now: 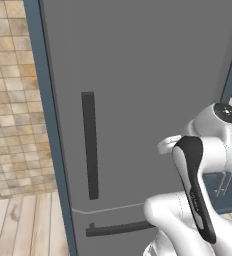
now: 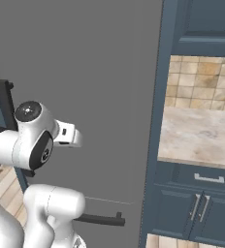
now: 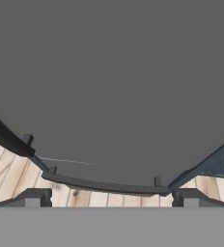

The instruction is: Retrieve the tangerine and pear from the fridge and place them into the bowl on the dining table.

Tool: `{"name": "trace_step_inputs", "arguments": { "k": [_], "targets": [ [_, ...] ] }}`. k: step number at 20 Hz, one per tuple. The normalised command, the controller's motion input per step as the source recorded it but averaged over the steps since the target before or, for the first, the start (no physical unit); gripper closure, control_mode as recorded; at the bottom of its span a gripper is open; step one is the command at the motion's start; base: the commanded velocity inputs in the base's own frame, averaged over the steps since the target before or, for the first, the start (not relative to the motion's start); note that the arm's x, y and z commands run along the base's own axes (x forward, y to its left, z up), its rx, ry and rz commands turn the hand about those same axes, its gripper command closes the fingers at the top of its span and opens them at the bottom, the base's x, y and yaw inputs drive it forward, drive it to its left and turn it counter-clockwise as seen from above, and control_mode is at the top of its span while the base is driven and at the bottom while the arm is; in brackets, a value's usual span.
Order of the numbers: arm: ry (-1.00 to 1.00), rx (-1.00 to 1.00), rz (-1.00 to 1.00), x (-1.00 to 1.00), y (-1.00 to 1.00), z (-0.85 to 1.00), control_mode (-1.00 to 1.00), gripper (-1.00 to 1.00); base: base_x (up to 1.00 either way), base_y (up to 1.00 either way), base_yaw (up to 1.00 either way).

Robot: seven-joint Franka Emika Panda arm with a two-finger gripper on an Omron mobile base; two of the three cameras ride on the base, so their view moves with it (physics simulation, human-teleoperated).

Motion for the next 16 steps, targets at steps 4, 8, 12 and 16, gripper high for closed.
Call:
{"name": "trace_step_inputs", "arguments": {
  "k": [4,8,12,16],
  "targets": [
    [-0.04,0.0,0.0,-0.13,-0.07,-0.06,1.0,-1.0,-0.11,-0.05,0.0],
    [0.0,0.0,0.0,0.0,0.0,0.0,1.0,-1.0,-0.07,0.0,0.0],
    [0.0,0.0,0.0,0.0,0.0,0.0,1.0,-1.0,-0.28,0.0,0.0],
    [0.0,0.0,0.0,0.0,0.0,0.0,1.0,-1.0,-0.64,0.05,0.0]
  ]
}}
